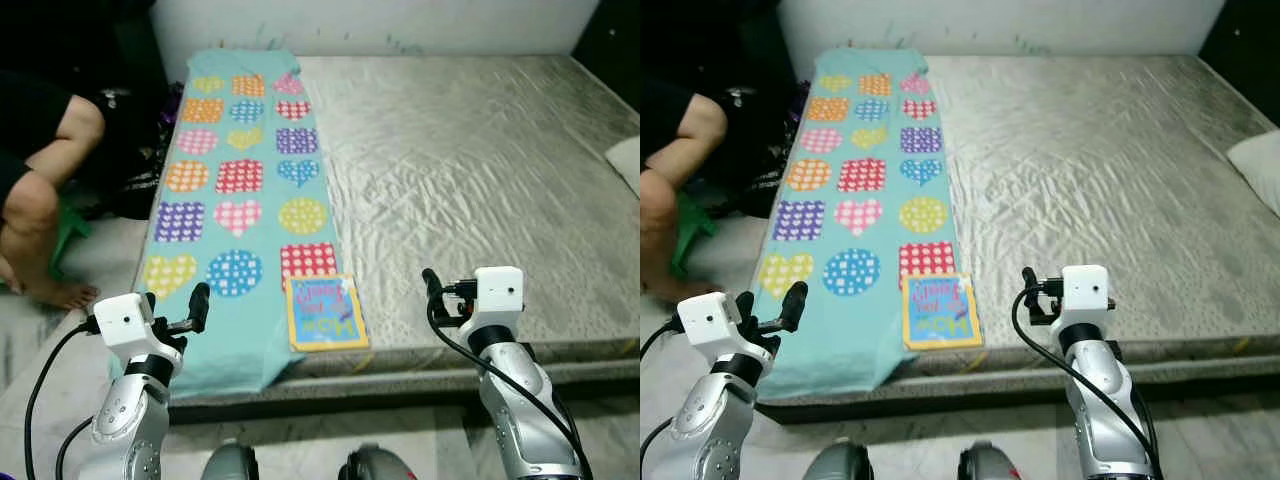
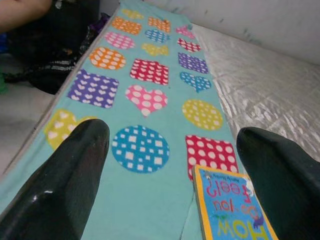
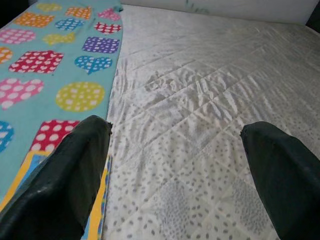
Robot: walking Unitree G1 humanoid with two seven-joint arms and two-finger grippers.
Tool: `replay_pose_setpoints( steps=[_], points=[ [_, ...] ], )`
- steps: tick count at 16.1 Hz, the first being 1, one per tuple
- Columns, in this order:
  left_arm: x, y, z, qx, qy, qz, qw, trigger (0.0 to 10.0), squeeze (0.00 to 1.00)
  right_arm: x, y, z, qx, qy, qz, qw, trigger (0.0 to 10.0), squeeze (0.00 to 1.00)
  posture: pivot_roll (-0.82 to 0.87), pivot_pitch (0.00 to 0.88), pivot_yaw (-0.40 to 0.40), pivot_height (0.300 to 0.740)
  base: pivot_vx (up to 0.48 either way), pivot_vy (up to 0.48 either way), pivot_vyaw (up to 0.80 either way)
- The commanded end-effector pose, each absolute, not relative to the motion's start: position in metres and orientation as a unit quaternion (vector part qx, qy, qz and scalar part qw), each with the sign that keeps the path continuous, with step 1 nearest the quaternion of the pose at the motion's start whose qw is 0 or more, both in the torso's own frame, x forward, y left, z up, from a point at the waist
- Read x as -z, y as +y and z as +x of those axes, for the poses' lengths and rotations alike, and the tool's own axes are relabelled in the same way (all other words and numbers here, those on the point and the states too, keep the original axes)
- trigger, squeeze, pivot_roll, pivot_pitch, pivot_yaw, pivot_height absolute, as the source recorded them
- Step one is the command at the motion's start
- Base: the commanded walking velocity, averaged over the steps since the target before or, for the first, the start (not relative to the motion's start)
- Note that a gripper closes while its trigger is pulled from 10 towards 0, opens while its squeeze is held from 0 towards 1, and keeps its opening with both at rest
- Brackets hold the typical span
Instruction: Clean up the room
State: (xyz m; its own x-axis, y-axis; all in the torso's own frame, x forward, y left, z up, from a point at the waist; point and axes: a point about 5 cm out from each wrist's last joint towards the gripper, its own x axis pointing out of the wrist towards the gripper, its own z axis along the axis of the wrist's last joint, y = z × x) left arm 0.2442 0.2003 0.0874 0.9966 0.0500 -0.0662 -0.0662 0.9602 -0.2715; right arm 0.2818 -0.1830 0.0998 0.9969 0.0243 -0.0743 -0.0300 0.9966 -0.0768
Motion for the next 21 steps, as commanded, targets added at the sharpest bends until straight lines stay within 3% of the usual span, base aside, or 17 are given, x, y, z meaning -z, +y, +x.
replay_pose_setpoints(
  steps=[1,6,18,21],
  points=[
    [-0.0854,0.2015,0.2422,-0.03,0.037,-0.132,0.99,10.0,0.0,-0.1031,-0.1828,0.2819,-0.017,0.03,-0.044,0.998,10.0,0.0,-0.05,0.14,-0.015,0.646,0.0,0.0,0.0],
    [-0.0861,0.2035,0.2416,-0.046,0.034,-0.126,0.99,10.0,0.0,-0.1046,-0.1811,0.2836,-0.026,0.027,-0.047,0.998,10.0,0.0,-0.05,0.144,-0.015,0.593,0.0,0.0,0.0],
    [-0.0893,0.2089,0.2405,-0.073,0.023,-0.117,0.99,10.0,0.0,-0.1091,-0.1773,0.2908,-0.06,0.013,-0.071,0.996,10.0,0.0,-0.05,0.157,-0.021,0.593,0.0,0.0,0.0],
    [-0.0901,0.209,0.2415,-0.073,0.022,-0.117,0.99,10.0,0.0,-0.1085,-0.1738,0.2894,-0.071,0.011,-0.078,0.994,10.0,0.0,-0.05,0.16,-0.023,0.564,0.0,0.0,0.0]
  ],
)
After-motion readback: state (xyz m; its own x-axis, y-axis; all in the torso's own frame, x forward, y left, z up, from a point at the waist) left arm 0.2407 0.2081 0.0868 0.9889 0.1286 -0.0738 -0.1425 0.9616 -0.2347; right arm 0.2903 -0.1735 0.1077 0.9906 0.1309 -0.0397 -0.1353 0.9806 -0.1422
